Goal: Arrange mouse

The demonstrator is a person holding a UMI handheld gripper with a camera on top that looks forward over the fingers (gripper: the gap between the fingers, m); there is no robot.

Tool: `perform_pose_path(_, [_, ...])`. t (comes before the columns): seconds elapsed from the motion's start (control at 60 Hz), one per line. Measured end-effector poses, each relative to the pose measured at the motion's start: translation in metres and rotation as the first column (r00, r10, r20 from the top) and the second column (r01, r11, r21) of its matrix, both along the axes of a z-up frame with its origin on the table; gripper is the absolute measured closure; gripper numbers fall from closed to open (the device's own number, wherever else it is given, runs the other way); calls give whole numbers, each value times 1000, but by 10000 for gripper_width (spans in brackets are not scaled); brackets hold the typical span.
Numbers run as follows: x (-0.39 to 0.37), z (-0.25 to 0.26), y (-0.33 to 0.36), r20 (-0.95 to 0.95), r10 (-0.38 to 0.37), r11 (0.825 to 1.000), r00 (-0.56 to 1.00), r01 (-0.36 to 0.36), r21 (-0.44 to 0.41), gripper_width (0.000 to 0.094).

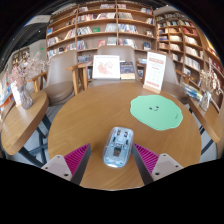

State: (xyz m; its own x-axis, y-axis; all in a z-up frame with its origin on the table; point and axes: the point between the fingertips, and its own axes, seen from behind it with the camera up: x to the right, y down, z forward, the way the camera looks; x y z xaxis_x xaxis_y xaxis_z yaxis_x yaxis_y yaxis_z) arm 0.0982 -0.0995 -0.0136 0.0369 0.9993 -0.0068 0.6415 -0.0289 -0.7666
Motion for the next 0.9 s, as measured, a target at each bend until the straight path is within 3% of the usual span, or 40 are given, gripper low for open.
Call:
perform_pose_path(0.367, [-44, -1, -10, -8, 40, 999, 999, -40, 5, 102])
perform_pose_path(0.517, [-47, -1, -8, -29, 35, 999, 999, -34, 14, 220])
perform_pose_path(0.6, [-51, 0, -4, -38, 24, 1000, 999, -24, 12, 469])
perform_pose_path(0.767, [-48, 3, -3, 3, 25, 1000, 1000, -25, -19, 518])
perform_pose_path(0.9, [-60, 58, 13, -69, 21, 997, 997, -27, -77, 517])
